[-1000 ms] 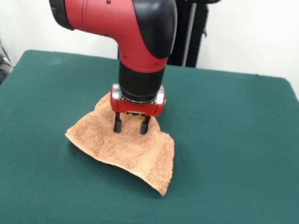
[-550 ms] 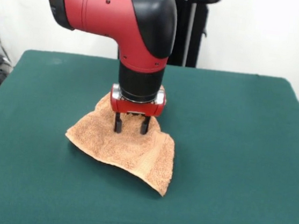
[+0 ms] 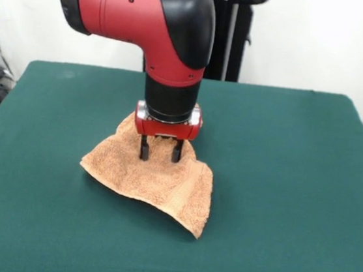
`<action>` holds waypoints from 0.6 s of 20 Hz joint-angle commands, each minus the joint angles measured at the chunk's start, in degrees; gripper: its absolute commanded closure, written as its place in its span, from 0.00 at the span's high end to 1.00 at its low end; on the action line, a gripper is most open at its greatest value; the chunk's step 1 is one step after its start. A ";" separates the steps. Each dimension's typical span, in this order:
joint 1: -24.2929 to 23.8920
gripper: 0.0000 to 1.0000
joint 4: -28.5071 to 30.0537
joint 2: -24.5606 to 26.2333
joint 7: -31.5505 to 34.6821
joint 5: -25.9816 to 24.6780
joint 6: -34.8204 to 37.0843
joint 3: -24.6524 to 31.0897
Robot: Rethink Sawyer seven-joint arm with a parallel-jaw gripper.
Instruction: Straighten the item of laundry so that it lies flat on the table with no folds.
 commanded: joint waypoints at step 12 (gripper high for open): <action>-1.02 1.00 13.93 2.33 6.53 -2.24 -12.65 3.58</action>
